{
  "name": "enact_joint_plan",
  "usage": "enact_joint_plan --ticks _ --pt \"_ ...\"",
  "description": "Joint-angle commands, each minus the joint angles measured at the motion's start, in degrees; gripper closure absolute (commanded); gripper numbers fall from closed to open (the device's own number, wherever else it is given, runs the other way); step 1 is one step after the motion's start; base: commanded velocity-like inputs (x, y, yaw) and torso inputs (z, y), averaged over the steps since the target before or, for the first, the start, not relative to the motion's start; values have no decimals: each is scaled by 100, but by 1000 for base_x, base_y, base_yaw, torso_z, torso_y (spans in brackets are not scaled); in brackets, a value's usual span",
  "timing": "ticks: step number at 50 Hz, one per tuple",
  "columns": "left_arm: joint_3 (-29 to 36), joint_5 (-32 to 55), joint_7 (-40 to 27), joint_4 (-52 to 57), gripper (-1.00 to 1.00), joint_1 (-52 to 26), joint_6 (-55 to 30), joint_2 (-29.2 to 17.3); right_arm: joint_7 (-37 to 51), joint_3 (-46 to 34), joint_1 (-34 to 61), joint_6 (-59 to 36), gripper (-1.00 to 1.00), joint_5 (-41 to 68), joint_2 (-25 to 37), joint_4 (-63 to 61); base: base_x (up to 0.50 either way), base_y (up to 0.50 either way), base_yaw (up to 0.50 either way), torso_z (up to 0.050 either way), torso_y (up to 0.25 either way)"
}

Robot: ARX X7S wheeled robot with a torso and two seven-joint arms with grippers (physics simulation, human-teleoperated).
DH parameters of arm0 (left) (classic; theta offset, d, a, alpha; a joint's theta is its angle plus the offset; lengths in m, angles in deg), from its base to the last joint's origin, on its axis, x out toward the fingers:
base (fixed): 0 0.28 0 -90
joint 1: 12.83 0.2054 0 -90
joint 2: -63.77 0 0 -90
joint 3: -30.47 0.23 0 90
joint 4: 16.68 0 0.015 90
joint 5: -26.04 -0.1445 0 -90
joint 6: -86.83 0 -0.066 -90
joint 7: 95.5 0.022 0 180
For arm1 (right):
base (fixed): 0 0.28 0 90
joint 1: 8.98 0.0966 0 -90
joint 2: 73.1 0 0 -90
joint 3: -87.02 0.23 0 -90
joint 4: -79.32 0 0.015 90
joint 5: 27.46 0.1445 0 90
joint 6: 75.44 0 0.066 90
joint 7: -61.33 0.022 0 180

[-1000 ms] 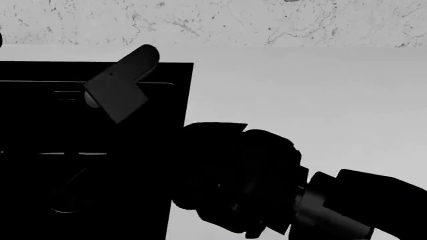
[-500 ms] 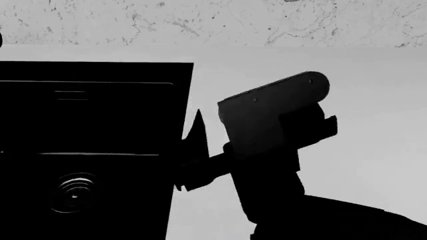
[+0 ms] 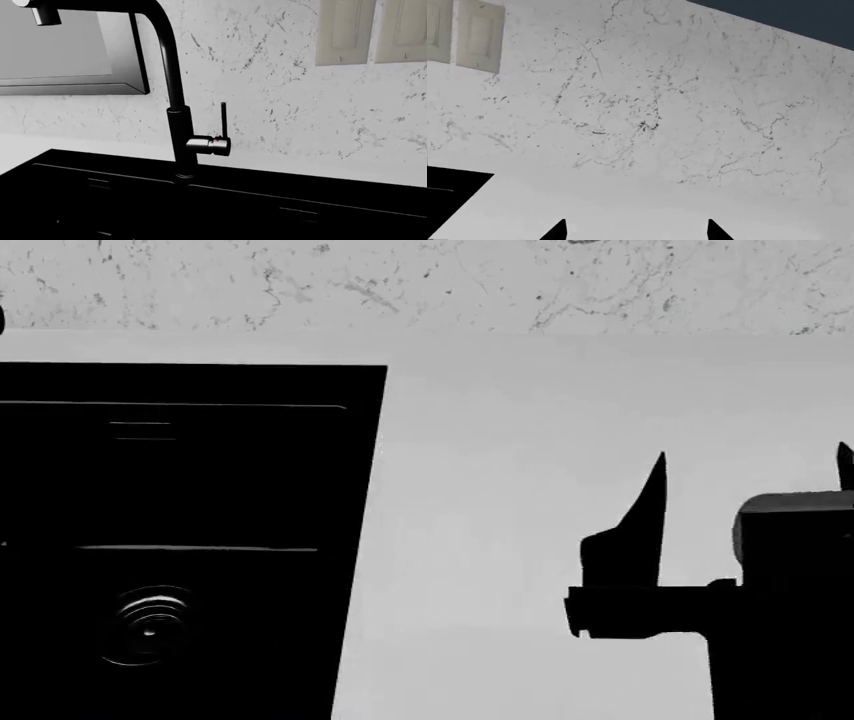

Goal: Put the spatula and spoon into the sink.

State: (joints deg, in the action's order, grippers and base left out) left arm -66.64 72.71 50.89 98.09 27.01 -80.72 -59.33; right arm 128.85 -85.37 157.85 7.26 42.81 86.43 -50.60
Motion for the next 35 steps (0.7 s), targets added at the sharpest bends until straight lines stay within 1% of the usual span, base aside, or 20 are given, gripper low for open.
enact_joint_plan --ticks 1,3,5,10,11,13,15,16,19,23,24,25,29,35 --pt "-85 -157 187 58 -100 164 225 71 -115 212 -89 373 -100 -43 1166 -467 0 0 0 0 0" --pt "-131 -142 176 92 -100 197 226 56 -192 220 -138 654 -100 215 1335 -549 0 0 0 0 0" --pt "-177 -121 164 137 -100 237 230 52 -110 236 -98 491 -100 296 1437 -716 0 0 0 0 0" --pt "-163 -98 135 182 -100 210 200 42 235 445 143 5 -100 634 1937 -1370 0 0 0 0 0" --pt "-155 -98 136 183 -100 211 207 41 252 460 155 26 -100 651 2017 -1448 0 0 0 0 0" --pt "-161 -102 152 179 -100 246 249 37 302 429 117 104 -100 597 2037 -1487 0 0 0 0 0" --pt "-145 -119 162 154 -100 288 291 44 109 313 -9 387 -100 512 2009 -1387 0 0 0 0 0" --pt "-138 -115 158 152 -100 289 288 50 44 337 14 332 -100 581 1989 -1347 0 0 0 0 0" --pt "-104 -104 149 158 -100 243 264 43 -384 577 266 -128 -100 1148 1939 -1222 0 0 0 0 0" --pt "-59 -126 165 128 -100 281 331 60 -933 723 401 -89 -100 1678 2028 -1089 0 0 1 0 0" --pt "-48 -131 164 113 -100 278 336 63 -908 749 424 -161 -100 1697 2039 -1046 0 0 0 0 0" --pt "-37 -130 163 106 -100 270 337 67 -1008 754 425 -12 -100 1772 2044 -1038 0 0 0 0 0" --pt "-24 -134 169 76 -100 268 371 76 -998 833 492 -176 -100 1829 2044 -1016 0 0 0 0 0" --pt "-74 -74 159 121 -100 313 343 72 -928 777 415 -62 -100 1682 2044 -1031 0 37 0 0 0"
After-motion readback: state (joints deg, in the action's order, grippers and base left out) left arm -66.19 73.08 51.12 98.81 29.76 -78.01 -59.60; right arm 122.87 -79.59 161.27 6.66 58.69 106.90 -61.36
